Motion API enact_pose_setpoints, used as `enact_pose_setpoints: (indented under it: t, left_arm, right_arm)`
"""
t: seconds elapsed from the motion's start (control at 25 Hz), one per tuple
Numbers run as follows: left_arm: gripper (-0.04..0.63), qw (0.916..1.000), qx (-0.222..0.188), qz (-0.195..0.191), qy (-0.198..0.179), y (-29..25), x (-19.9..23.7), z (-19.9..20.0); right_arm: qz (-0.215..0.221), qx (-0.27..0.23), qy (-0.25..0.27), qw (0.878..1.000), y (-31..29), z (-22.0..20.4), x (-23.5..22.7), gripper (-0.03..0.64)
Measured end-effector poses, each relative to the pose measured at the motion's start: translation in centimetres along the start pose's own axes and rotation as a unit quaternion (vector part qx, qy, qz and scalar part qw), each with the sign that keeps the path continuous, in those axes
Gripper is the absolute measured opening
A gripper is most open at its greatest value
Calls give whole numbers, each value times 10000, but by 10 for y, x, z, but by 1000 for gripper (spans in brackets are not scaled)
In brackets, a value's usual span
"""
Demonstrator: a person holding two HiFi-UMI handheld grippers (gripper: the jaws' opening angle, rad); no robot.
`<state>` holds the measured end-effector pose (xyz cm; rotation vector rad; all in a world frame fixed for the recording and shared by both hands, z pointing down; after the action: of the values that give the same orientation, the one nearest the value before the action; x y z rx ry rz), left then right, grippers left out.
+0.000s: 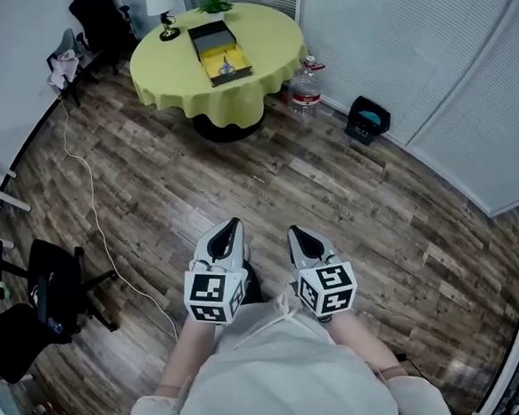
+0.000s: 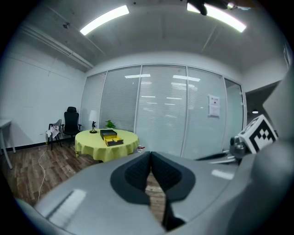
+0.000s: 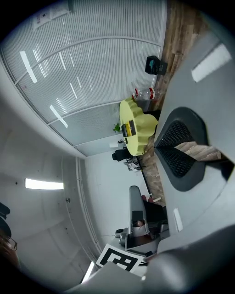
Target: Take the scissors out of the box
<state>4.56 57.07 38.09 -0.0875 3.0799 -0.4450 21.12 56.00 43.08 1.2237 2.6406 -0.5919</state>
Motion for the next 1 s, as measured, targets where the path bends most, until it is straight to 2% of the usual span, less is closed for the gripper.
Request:
enact_pose_setpoints:
  t: [0.24, 0.44, 0.76, 1.0]
  left_arm:
    - [6, 9997, 129, -181, 60, -60, 24, 10]
    - [6, 9991, 221, -356, 76, -121, 59, 26]
    - [6, 9986, 254, -457, 98, -229, 144, 61]
    - [6, 9986, 290, -440, 110, -298, 200, 73]
  right_arm:
    - [-228, 72, -110, 9997, -45, 20, -28, 0]
    - [-361, 154, -189, 9991, -106, 44, -48, 0]
    - [-558, 144, -229, 9981, -225, 99, -77, 0]
    - [-729, 202, -279, 9967, -303, 120, -98, -1]
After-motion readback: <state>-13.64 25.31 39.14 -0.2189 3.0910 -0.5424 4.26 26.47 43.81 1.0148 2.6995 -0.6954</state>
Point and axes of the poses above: the fingertips, and each gripper's own axes: y backward along the fingers, x to its left, z out of its top, the point moved 6 cm from there along y, backward along the fingers, and after that the axes turned 15 degrees about z, right-handed, at the moved point
